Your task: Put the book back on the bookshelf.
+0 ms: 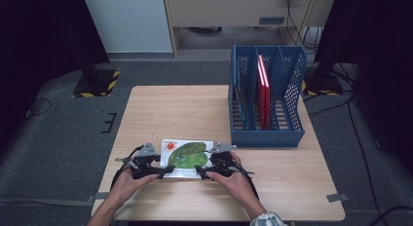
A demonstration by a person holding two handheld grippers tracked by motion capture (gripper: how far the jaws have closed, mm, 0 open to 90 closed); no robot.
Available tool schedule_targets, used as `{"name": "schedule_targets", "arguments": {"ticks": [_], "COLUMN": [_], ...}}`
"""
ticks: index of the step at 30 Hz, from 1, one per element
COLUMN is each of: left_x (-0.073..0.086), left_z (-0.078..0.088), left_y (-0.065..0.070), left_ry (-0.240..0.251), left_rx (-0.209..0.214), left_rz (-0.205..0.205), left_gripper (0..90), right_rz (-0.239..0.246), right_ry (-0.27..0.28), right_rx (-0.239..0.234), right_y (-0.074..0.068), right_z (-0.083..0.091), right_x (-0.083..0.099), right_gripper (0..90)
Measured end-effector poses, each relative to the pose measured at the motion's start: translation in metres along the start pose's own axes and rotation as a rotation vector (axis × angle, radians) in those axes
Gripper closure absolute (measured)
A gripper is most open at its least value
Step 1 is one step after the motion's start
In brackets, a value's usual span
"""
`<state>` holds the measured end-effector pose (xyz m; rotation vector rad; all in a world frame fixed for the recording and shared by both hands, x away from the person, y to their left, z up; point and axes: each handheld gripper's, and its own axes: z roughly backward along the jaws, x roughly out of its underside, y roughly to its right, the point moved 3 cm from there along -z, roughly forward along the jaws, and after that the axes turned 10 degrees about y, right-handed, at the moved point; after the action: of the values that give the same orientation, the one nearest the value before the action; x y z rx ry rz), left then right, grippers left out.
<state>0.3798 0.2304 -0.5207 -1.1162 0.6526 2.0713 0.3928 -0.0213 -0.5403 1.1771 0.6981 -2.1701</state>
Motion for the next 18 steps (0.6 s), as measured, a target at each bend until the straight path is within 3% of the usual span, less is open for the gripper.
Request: {"name": "schedule_targets", "arguments": {"ticks": [4, 18], "left_x": [-0.002, 0.0], "left_z": [0.004, 0.012], "left_y": [-0.002, -0.002], "left_ry": [0.019, 0.032], "left_rx": [-0.027, -0.066], "left_rz": [-0.012, -0.049], "left_gripper": [46.1, 62.1], "right_rz": [0.041, 0.092], "right_ry": [0.04, 0.088], "right_rx": [0.03, 0.009], "right_y": [-0.001, -0.005], "right_z": [0.005, 0.024], "right_x": [-0.007, -0.023], "right_gripper": [22.3, 34.1]}}
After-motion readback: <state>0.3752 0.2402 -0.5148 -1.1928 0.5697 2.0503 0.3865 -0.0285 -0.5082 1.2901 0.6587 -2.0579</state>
